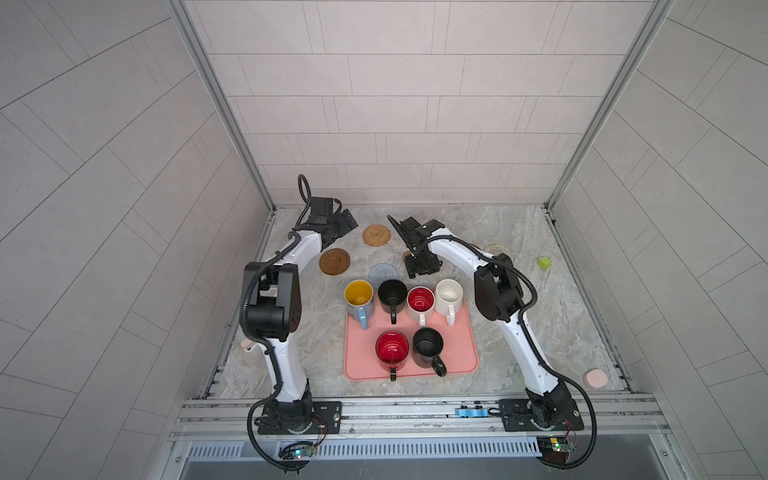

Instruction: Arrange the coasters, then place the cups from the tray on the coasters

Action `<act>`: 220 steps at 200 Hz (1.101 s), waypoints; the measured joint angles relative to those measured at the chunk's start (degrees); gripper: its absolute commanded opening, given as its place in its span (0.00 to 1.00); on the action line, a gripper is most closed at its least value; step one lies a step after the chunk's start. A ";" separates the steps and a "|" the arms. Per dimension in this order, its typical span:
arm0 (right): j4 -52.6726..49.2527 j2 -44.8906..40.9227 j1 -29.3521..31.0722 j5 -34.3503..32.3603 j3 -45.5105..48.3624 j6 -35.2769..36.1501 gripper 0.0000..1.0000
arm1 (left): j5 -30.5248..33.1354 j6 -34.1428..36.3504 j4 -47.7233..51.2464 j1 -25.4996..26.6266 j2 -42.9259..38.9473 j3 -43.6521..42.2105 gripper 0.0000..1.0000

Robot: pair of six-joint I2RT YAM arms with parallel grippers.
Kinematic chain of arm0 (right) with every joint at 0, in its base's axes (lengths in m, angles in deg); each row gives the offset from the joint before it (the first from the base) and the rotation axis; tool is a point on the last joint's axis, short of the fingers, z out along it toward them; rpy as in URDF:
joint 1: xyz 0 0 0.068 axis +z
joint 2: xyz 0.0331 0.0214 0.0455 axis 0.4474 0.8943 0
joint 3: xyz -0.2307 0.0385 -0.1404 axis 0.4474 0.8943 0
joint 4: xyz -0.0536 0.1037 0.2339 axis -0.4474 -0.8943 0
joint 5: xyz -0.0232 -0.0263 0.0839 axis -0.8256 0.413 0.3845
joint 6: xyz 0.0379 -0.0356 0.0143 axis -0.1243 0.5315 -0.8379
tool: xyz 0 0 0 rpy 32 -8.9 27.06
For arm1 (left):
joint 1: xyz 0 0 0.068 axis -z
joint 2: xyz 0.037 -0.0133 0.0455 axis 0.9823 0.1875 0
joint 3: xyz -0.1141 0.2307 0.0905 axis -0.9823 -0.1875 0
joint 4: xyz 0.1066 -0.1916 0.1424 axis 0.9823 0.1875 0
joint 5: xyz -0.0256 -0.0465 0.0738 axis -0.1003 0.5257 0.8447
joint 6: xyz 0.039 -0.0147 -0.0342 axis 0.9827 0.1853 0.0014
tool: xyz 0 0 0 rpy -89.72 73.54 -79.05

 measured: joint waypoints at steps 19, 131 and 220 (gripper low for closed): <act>-0.39 1.20 0.00 -1.09 -1.92 -0.79 0.57 | 0.00 0.00 0.07 0.00 -0.02 0.00 1.00; 1.05 6.12 -1.55 -6.08 -10.16 -4.57 0.46 | 0.00 0.02 0.13 0.00 -0.02 0.02 1.00; 6.34 9.88 -4.52 -5.53 -15.61 -4.35 0.44 | 0.13 0.00 0.13 0.00 -0.24 0.02 1.00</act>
